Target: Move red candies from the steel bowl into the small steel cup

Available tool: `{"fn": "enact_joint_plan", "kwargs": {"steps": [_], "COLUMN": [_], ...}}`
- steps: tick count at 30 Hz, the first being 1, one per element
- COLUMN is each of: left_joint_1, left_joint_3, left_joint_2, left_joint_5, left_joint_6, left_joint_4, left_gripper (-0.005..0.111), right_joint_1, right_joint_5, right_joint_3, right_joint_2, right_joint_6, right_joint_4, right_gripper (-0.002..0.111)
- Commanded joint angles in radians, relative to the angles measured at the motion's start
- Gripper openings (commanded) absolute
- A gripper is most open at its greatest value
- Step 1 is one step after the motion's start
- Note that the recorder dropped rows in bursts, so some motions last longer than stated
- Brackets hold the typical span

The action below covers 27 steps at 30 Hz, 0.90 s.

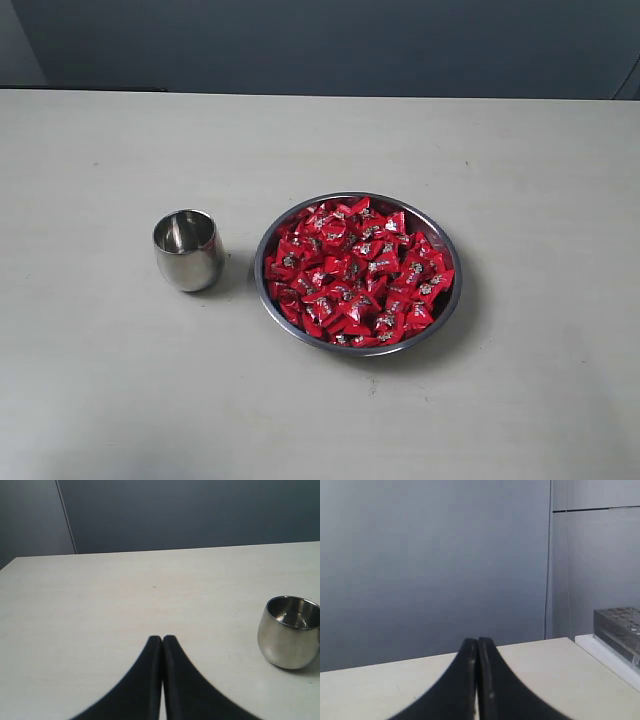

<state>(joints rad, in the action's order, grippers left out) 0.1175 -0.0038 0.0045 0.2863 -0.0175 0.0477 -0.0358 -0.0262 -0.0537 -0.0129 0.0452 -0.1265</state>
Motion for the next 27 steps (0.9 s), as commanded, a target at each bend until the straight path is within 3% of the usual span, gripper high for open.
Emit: {"fn": "enact_joint_plan", "kwargs": {"steps": [1,16,21,27], "left_joint_1": [0.001,0.001,0.001,0.001], "left_joint_3": [0.004,0.004,0.004,0.004], "left_joint_2": [-0.004,-0.004,-0.004,-0.004], "left_joint_5": [-0.002,-0.002,-0.002,-0.002], "left_joint_6": [-0.002,-0.002,-0.002,-0.002], "left_joint_4": [-0.003,-0.003,-0.003,-0.003], "left_gripper": [0.0,0.0,0.0,0.0], "right_joint_1": [-0.003,-0.003,-0.003,-0.003], "right_joint_5": [-0.044,0.046,0.193,0.249], "right_joint_3": [-0.022,-0.022,-0.022,-0.022], "right_joint_2": [0.006,0.006,0.006,0.006], "right_joint_6": [0.004,-0.018,-0.038,-0.017], "right_joint_4": [-0.023,-0.11,-0.21,-0.072], "right_gripper": [-0.001,-0.001,-0.001,-0.001]}}
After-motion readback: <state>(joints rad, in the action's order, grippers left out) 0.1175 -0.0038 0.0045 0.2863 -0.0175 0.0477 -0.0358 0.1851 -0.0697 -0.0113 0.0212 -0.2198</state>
